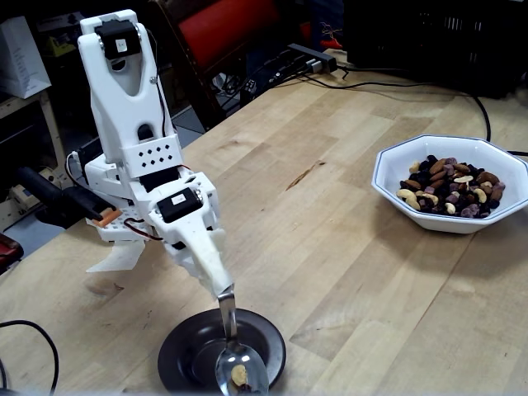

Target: Use spoon to transfer food from the white bowl to brown plate

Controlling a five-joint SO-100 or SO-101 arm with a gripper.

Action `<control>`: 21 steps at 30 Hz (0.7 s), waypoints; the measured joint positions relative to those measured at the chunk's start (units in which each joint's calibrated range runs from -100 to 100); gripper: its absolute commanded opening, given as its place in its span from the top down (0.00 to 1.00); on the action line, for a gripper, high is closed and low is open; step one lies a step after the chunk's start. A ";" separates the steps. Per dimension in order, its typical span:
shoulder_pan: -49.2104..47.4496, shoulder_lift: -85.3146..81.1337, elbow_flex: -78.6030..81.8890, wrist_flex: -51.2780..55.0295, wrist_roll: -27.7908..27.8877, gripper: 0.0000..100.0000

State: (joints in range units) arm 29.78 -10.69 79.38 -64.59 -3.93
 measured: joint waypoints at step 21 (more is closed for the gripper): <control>0.07 -19.06 16.58 0.00 2.74 0.96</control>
State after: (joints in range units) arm 29.85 -29.76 95.96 -64.59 -1.20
